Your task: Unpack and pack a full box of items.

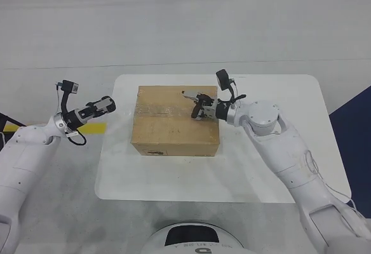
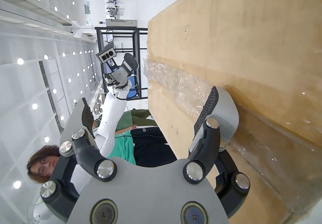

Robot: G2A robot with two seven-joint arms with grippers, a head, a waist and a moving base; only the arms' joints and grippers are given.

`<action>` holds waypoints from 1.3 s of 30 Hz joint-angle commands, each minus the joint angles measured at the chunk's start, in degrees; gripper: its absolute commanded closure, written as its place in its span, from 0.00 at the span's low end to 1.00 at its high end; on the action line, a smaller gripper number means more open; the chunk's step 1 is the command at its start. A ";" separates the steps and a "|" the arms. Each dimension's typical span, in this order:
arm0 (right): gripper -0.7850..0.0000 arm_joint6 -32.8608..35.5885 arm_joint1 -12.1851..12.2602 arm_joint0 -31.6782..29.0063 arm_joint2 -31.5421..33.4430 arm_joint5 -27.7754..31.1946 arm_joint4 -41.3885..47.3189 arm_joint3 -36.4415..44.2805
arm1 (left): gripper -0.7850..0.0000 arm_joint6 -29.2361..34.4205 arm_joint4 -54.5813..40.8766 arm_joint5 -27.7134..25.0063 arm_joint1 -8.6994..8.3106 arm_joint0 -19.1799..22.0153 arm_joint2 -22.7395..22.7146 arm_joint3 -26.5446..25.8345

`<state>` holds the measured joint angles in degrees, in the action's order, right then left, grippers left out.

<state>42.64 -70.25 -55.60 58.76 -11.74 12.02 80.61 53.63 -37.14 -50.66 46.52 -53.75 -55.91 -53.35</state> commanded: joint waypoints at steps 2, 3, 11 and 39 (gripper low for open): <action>0.00 -0.28 -0.29 0.61 -0.78 -0.24 0.21 -0.39 | 0.00 -0.23 -0.30 -0.23 -0.18 -0.25 -0.21 0.22; 0.00 -0.24 -0.41 0.88 -1.19 -0.49 0.24 -0.45 | 0.00 -0.31 -0.42 -0.30 -0.25 -0.38 -0.28 0.29; 0.00 -0.74 -1.69 3.56 -4.87 -2.41 0.75 -1.62 | 0.00 -0.98 -1.58 -0.98 -0.71 -1.36 -0.52 0.54; 0.00 -5.51 -8.25 12.31 -15.01 -3.53 9.05 -11.71 | 0.00 -2.04 -5.41 -2.04 -2.45 -3.17 -0.61 1.20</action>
<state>37.23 -78.23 -43.50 44.05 -15.53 20.62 69.37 51.67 -42.42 -52.63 44.14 -56.82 -56.49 -52.19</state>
